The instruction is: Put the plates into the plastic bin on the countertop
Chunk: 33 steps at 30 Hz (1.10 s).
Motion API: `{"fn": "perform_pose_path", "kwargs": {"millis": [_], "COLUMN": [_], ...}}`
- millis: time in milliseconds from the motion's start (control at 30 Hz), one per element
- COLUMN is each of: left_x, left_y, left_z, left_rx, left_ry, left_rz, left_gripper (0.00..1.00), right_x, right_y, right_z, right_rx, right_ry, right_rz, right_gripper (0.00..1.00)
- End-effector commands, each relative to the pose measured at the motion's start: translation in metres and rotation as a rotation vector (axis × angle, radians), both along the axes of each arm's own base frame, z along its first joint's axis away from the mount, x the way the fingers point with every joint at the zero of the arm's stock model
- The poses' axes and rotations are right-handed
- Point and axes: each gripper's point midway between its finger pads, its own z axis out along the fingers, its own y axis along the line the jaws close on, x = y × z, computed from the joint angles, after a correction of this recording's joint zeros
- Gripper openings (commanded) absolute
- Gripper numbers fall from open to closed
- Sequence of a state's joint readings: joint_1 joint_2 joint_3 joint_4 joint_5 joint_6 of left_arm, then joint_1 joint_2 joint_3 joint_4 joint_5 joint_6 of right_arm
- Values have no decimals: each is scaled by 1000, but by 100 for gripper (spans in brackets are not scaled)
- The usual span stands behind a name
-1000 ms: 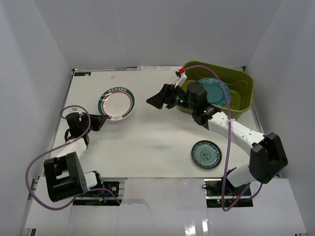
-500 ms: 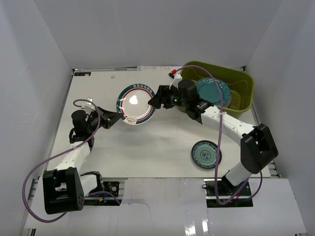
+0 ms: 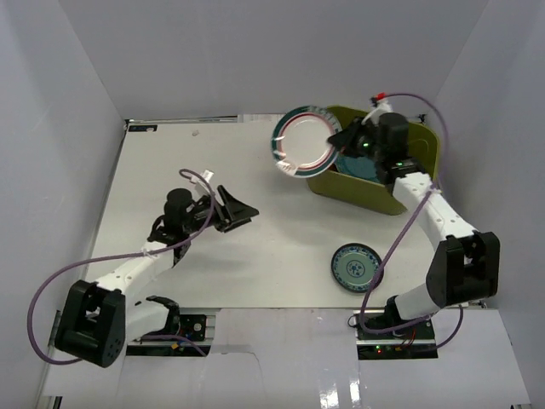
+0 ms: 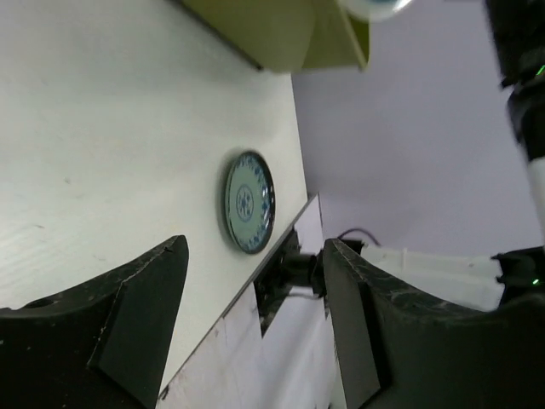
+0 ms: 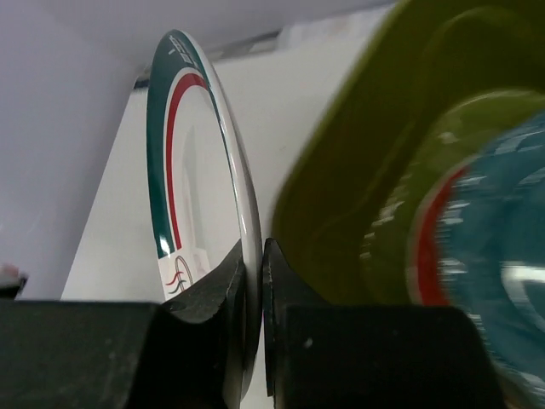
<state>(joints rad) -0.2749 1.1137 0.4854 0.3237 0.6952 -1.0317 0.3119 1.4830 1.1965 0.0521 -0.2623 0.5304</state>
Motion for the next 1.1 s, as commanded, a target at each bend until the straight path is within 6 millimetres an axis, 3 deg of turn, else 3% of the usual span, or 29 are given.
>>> {"fn": "perform_pose_path", "kwargs": {"millis": [0,33,67,100,133,167,200,233,267,300,333,367,467,567,600,700,800,933,1067], "left_x": [-5,-5,-11,-10,-9,-10,-10,-9,-9,-8,-15,-8,-15,-26,-33,-35,-41,-60,-71], "left_y": [-36,-47,-63,-71,-80,-97,-106,-116,-134,-143,-154,-167,-198,-220,-225,-235,-245,-253,-253], "left_z": [-18,-18,-22,-26,-43,-38,-40,-59,-51,-56,-79,-73,-97,-125,-134,-149,-158,-179,-203], "left_rx": [79,90,107,124,159,160,163,191,183,193,235,248,310,384,419,464,495,596,676], "left_ry": [-14,-20,-19,-19,14,-4,5,49,31,39,85,54,75,95,103,91,78,72,78], "left_rz": [-34,-54,-81,-91,-104,-135,-153,-178,-211,-225,-258,-263,-338,-409,-427,-447,-482,-567,-611], "left_gripper": [75,76,76,77,77,77,77,77,77,77,76,76,76,77,77,77,78,76,70], "right_x": [24,27,33,34,35,36,39,41,43,48,50,54,60,63,61,55,44,25,-1], "right_y": [-90,-108,-144,-158,-170,-189,-199,-205,-213,-218,-223,-227,-229,-229,-232,-238,-243,-246,-231], "right_z": [49,45,34,29,25,17,12,9,3,-6,-10,-20,-29,-34,-36,-25,-10,12,27], "right_rx": [32,30,33,35,30,23,13,5,-2,0,2,1,19,14,2,-23,-39,-46,11], "right_ry": [-131,-118,-90,-79,-71,-57,-48,-43,-32,-8,0,26,52,71,71,39,-1,-68,-132], "right_rz": [-197,-231,-310,-344,-378,-429,-465,-482,-505,-514,-524,-539,-527,-518,-533,-573,-599,-640,-597], "right_gripper": [8,8,8,8,8,8,8,8,8,9,10,10,13,35,51,77,88,88,84]}}
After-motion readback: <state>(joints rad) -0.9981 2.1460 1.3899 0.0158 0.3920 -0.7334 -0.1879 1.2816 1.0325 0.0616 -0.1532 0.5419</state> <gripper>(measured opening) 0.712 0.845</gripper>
